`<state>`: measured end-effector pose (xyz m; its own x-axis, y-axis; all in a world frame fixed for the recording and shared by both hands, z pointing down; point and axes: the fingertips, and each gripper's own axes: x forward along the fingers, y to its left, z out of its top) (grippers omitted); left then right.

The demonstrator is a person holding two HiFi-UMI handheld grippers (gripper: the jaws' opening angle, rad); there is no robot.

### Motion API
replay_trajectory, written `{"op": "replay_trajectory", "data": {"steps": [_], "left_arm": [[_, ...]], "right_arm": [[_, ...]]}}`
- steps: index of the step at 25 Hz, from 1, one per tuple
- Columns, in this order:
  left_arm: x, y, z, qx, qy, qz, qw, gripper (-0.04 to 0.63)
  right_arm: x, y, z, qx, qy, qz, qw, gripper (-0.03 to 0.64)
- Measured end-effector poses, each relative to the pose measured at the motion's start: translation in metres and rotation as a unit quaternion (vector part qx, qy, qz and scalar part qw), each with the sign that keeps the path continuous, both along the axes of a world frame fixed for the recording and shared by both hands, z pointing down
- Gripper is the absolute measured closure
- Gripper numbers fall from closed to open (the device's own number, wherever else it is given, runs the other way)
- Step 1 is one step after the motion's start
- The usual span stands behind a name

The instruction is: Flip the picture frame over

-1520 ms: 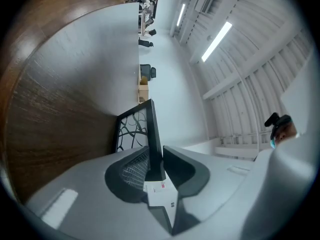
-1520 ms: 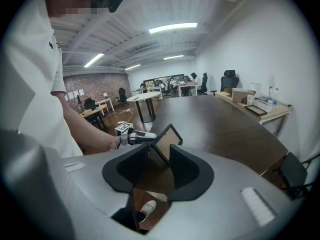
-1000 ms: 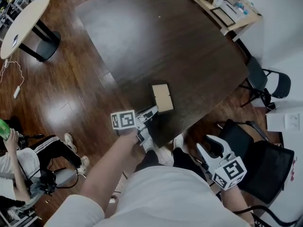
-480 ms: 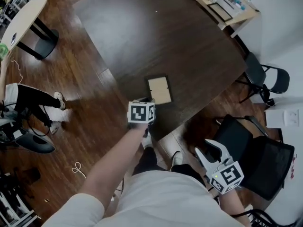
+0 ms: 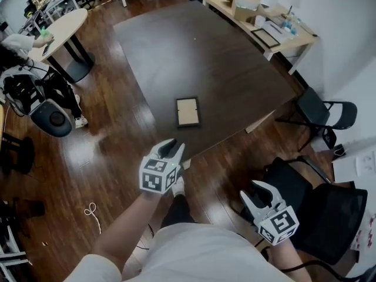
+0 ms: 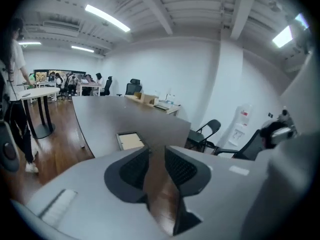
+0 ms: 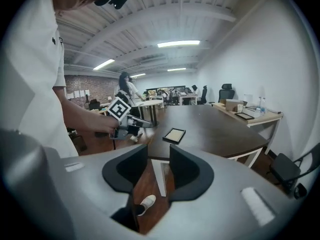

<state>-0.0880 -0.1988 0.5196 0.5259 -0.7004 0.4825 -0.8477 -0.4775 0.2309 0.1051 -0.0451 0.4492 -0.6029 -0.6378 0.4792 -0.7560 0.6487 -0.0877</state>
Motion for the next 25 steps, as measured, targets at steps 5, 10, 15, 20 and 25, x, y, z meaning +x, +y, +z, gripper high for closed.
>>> {"op": "replay_trajectory", "data": {"steps": [5,10,15,20,25], "left_arm": [[0.024,0.154,-0.064,0.065,0.103,0.014,0.9925,0.499],[0.033,0.297,-0.079,0.049,0.093,0.001,0.9944,0.502],[0.035,0.363,-0.091,0.051,0.073,0.019,0.9959,0.506],[0.035,0.387,-0.113,0.07,0.076,0.034,0.9941,0.509],[0.028,0.403,-0.128,0.081,0.095,0.049,0.9909,0.509]], "right_arm": [[0.034,0.072,0.011,0.003,-0.017,-0.046,0.999,0.477],[0.042,0.136,0.011,0.0,-0.024,-0.088,0.996,0.477],[0.037,0.176,-0.006,0.026,-0.035,-0.102,0.994,0.476],[0.019,0.207,-0.023,0.038,-0.042,-0.106,0.993,0.476],[-0.008,0.228,-0.035,0.056,-0.049,-0.107,0.991,0.476]]}}
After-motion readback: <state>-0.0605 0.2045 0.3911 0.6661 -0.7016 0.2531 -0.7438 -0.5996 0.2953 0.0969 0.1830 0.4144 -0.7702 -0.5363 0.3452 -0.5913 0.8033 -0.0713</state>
